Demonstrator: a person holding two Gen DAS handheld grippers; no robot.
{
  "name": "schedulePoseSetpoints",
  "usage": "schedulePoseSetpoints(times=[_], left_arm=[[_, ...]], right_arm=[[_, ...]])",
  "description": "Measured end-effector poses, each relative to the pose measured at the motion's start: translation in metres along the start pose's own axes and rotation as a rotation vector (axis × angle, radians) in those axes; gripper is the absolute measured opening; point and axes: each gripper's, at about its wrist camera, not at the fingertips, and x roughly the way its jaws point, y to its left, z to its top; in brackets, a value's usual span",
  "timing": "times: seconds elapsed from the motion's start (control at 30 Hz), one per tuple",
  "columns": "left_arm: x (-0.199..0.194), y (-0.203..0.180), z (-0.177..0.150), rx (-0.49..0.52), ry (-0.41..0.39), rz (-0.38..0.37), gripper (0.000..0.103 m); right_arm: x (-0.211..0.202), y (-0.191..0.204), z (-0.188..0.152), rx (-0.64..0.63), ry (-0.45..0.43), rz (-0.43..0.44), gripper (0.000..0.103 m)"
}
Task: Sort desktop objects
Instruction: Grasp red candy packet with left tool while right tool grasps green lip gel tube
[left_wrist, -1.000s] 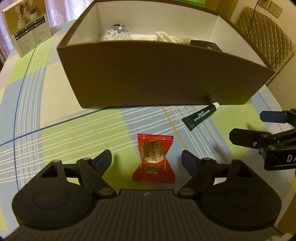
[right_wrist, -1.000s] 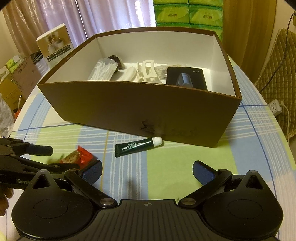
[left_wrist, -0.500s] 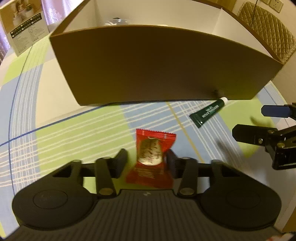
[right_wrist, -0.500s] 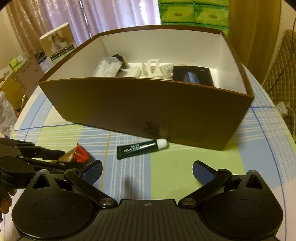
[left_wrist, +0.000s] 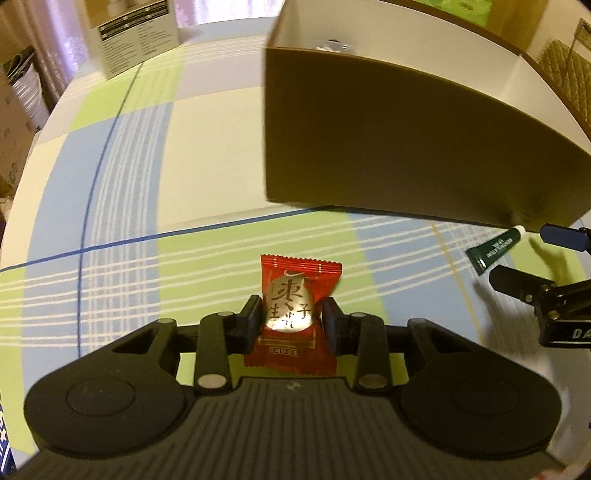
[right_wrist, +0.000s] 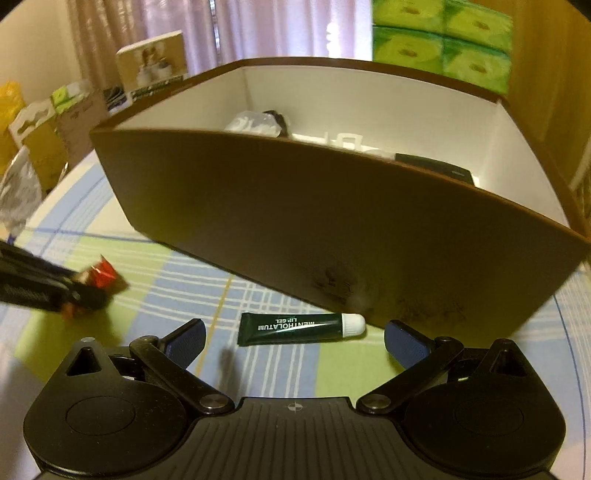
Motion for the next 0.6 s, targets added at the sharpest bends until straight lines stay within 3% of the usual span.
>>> schedulePoseSetpoints(times=[0.07,0.2,0.6], left_arm=[[-0.001,0.003,-0.001,-0.008,0.002,0.004,0.030],[-0.002,0.007,-0.001,-0.016,0.003,0.008,0.030],[-0.005,0.010,-0.008,-0.019,0.003,0.009,0.030]], right_arm=[[0.005,0.001,-0.002,-0.032,-0.004,0.009,0.100],[0.013,0.007,-0.004,-0.084,-0.002,0.006,0.084],[0.018,0.020,-0.006,-0.096,0.047,0.024,0.081]])
